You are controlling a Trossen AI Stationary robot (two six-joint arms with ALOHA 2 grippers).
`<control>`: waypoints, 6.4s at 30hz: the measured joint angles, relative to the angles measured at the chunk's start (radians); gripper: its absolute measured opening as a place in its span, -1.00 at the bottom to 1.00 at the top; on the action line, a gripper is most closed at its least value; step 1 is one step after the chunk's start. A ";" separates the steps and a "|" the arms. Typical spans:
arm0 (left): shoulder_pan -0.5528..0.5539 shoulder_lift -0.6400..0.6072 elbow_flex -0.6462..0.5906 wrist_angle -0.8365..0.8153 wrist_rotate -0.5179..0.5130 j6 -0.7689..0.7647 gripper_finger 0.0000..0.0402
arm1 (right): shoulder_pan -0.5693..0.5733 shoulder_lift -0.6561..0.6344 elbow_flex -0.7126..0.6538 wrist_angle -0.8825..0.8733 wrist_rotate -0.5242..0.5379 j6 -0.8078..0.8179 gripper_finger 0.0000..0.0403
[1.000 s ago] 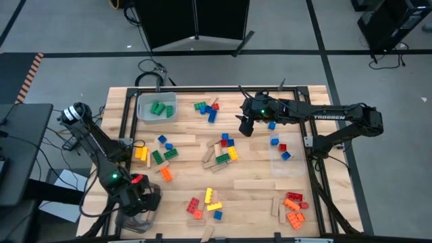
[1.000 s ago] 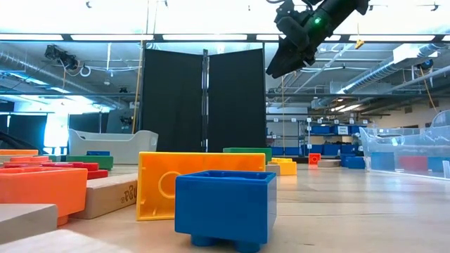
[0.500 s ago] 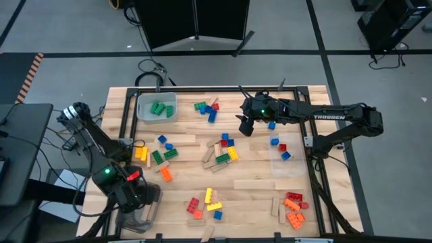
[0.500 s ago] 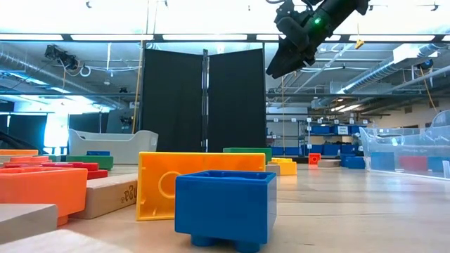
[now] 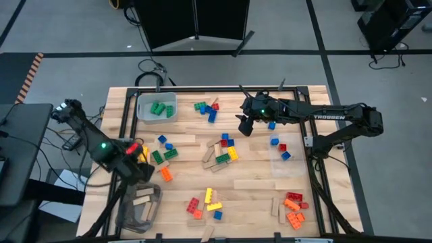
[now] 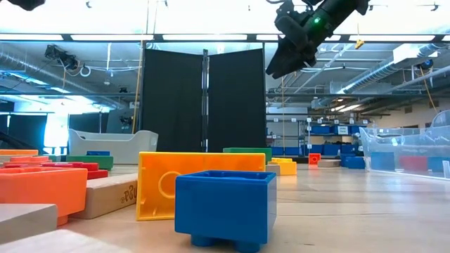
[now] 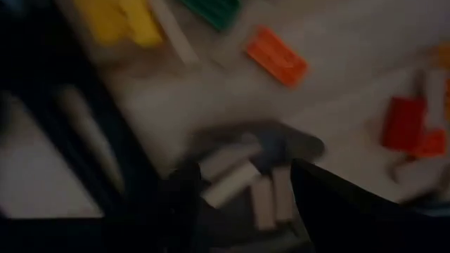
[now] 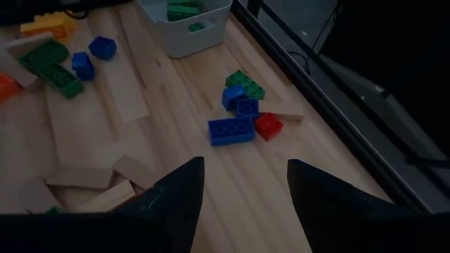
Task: Sort blocks by size
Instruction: Put the large yellow game piece into the gray bin
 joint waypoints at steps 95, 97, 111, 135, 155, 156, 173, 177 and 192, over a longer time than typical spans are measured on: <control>0.759 0.448 -0.348 0.148 0.087 1.826 0.96 | 0.023 0.000 0.000 0.105 0.013 0.242 0.09; 0.759 0.466 -0.348 0.169 0.087 1.826 0.96 | 0.023 0.000 0.000 0.105 0.013 0.231 0.09; 0.759 0.503 -0.296 0.257 -0.051 1.835 0.96 | 0.023 0.000 0.000 0.103 0.013 0.213 0.09; 0.760 0.502 -0.277 0.149 -0.004 1.883 0.95 | 0.023 0.000 0.000 0.096 0.012 0.195 0.09; 0.789 0.502 -0.371 0.218 0.154 1.743 0.94 | 0.021 0.000 0.000 0.097 0.012 0.175 0.09; 0.795 0.502 -0.371 0.227 0.154 1.741 0.93 | 0.021 0.000 0.000 0.097 0.012 0.175 0.09; 0.884 0.502 -0.371 0.257 0.133 1.672 0.56 | 0.021 0.000 -0.001 0.097 0.012 0.175 0.09; 0.902 0.502 -0.371 0.217 0.097 1.667 0.55 | 0.021 0.000 -0.001 0.097 0.012 0.175 0.09; 0.922 0.502 -0.371 0.220 0.245 1.590 0.55 | 0.021 0.000 -0.001 0.097 0.011 0.170 0.09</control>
